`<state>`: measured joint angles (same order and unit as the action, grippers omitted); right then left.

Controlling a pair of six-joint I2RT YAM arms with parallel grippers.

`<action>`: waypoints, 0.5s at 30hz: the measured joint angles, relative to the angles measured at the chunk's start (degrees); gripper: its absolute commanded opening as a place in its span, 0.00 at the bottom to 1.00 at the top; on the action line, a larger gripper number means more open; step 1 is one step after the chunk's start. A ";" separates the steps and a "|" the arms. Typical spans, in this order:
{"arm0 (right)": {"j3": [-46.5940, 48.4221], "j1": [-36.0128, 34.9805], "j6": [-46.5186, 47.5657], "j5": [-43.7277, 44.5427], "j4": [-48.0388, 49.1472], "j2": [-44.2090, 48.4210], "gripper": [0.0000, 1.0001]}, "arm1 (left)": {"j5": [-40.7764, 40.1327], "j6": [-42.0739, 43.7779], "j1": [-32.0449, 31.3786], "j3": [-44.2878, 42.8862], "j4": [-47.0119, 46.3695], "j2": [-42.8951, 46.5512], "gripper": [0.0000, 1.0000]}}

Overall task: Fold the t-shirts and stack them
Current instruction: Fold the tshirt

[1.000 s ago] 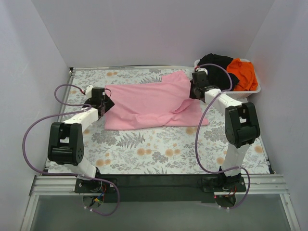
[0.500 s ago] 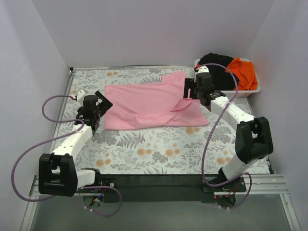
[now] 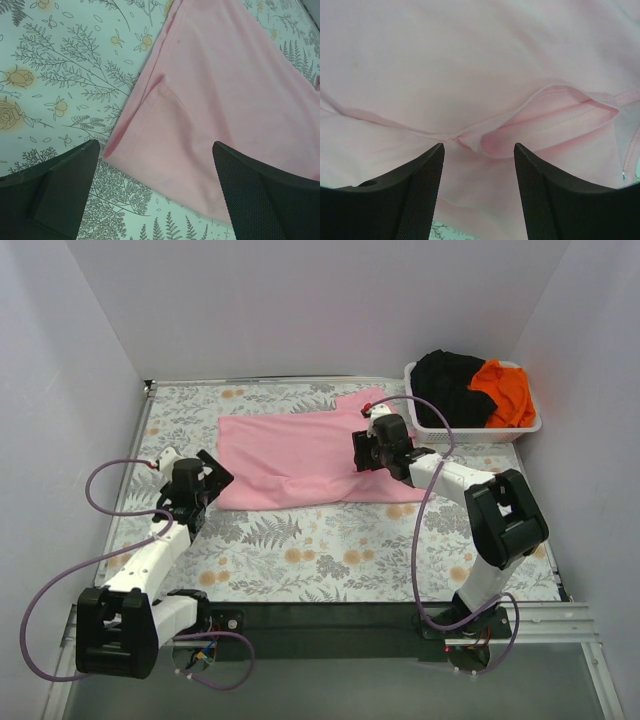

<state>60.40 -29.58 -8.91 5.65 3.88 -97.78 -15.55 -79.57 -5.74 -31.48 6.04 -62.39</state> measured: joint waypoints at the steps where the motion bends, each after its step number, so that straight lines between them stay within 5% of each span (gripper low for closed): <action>1: 0.48 0.11 0.15 -0.07 0.24 -0.92 0.52 | 0.04 -0.07 0.00 0.00 -0.02 0.24 0.89; 15: 4.39 0.31 1.64 -0.85 0.61 -6.21 0.40 | 0.59 -0.20 -0.02 0.15 0.33 -0.20 0.87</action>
<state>64.79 -29.28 -7.27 4.80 4.49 -103.98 -14.96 -79.77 -5.76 -31.33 6.37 -62.59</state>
